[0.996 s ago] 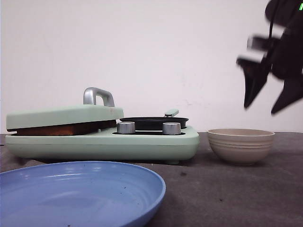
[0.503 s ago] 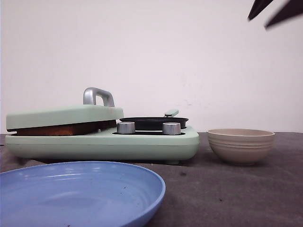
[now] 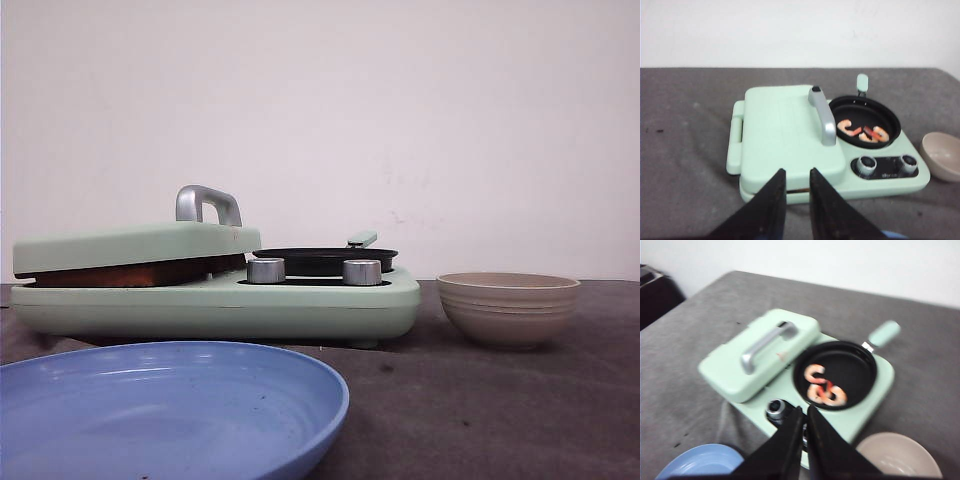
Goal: Make breakfast with bread and shrimp
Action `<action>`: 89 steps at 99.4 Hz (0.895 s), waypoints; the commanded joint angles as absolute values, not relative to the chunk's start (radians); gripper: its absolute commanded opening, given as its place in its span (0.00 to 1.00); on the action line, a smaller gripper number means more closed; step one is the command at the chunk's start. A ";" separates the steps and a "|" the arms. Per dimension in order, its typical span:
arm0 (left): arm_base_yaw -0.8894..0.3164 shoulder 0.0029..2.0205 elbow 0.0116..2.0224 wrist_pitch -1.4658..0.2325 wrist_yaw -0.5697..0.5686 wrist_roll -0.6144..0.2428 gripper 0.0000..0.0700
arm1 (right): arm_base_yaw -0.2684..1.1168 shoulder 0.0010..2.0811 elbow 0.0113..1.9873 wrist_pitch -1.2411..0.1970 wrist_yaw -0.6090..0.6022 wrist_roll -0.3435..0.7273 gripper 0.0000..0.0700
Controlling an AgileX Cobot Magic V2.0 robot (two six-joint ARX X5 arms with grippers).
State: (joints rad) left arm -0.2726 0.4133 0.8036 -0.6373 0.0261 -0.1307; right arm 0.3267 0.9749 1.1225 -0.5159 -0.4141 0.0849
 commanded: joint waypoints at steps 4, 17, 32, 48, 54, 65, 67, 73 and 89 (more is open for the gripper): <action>-0.275 0.391 0.789 -0.567 0.046 -0.196 0.00 | 0.373 0.960 1.086 -0.472 -0.397 0.057 0.01; -0.275 0.316 0.724 -0.492 0.052 -0.248 0.00 | 0.431 0.888 0.945 -0.332 -0.380 0.056 0.01; -0.275 0.212 0.637 -0.479 0.051 -0.256 0.00 | 0.492 0.779 0.732 -0.171 -0.299 0.062 0.01; -0.275 0.122 0.569 -0.479 0.044 -0.257 0.00 | 0.528 0.674 0.509 -0.027 -0.257 0.107 0.01; -0.275 0.091 0.550 -0.487 0.044 -0.258 0.00 | 0.535 0.640 0.435 0.017 -0.250 0.144 0.01; -0.275 0.025 0.510 -0.514 0.025 -0.256 0.00 | 0.551 0.573 0.317 0.079 -0.220 0.200 0.01; -0.275 0.012 0.503 -0.522 0.019 -0.257 0.00 | 0.554 0.561 0.301 0.080 -0.210 0.205 0.01; -0.275 0.003 0.492 -0.548 0.005 -0.257 0.00 | 0.561 0.526 0.264 0.078 -0.187 0.205 0.01; -0.275 0.003 0.492 -0.534 -0.022 -0.261 0.00 | 0.562 0.445 0.224 0.033 -0.149 0.188 0.01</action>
